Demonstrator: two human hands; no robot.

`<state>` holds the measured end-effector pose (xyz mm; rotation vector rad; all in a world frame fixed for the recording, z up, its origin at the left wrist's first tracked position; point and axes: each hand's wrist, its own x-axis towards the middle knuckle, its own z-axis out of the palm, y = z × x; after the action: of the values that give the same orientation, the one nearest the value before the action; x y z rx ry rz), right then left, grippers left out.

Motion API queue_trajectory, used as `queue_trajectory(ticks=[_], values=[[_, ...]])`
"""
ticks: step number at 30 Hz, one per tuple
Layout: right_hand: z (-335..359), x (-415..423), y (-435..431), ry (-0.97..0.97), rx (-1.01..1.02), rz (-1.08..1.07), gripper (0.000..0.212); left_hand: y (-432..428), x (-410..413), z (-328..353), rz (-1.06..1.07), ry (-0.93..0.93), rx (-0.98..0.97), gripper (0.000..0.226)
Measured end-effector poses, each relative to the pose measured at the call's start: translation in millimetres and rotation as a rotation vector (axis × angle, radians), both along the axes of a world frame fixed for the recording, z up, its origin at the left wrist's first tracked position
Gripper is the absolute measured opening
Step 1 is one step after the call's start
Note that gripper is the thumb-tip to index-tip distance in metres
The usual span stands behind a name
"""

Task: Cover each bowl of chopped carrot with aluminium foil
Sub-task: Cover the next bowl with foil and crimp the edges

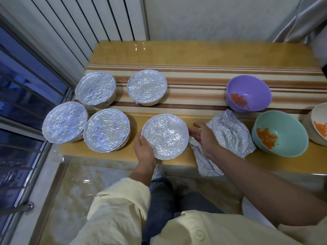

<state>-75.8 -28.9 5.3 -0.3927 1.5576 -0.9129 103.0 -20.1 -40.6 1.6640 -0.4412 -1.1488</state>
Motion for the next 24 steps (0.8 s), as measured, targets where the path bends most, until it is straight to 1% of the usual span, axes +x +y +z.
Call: queue_trajectory(ticks=[4,6,9,11,14,17,20,22,24], values=[[5.0,4.5,-14.8,0.001,-0.077,0.032,0.035,-3.2,-1.2,1.2,-0.014,-0.011,-0.015,0.035],[5.5,11.3,-15.7,-0.021,-0.073,0.069,0.033,-3.5,-0.3,0.6,-0.009,-0.007,-0.003,0.035],[2.9,8.6,-16.3,-0.084,-0.037,0.067,0.03,-4.6,3.6,-2.0,-0.01,-0.007,0.012,0.035],[4.5,-0.6,-21.1,-0.128,-0.034,0.064,0.034,-5.9,6.3,-3.6,-0.015,-0.005,0.009,0.034],[5.4,-7.7,-28.5,-0.11,-0.039,0.094,0.045,-6.8,7.0,-3.3,-0.016,-0.005,-0.001,0.034],[8.0,3.3,-25.0,-0.133,-0.041,0.158,0.045,-5.6,3.3,-1.7,0.023,0.0,-0.005,0.034],[8.7,8.5,-22.9,-0.164,-0.049,0.132,0.046,-4.5,0.6,-0.8,0.066,0.029,0.012,0.035],[11.5,7.4,-20.5,-0.13,-0.067,0.096,0.046,-3.8,-0.9,-0.7,0.071,0.023,0.002,0.035],[8.6,7.1,-13.7,-0.037,-0.067,0.019,0.042,-2.7,-2.8,-1.2,0.089,0.013,-0.011,0.035]])
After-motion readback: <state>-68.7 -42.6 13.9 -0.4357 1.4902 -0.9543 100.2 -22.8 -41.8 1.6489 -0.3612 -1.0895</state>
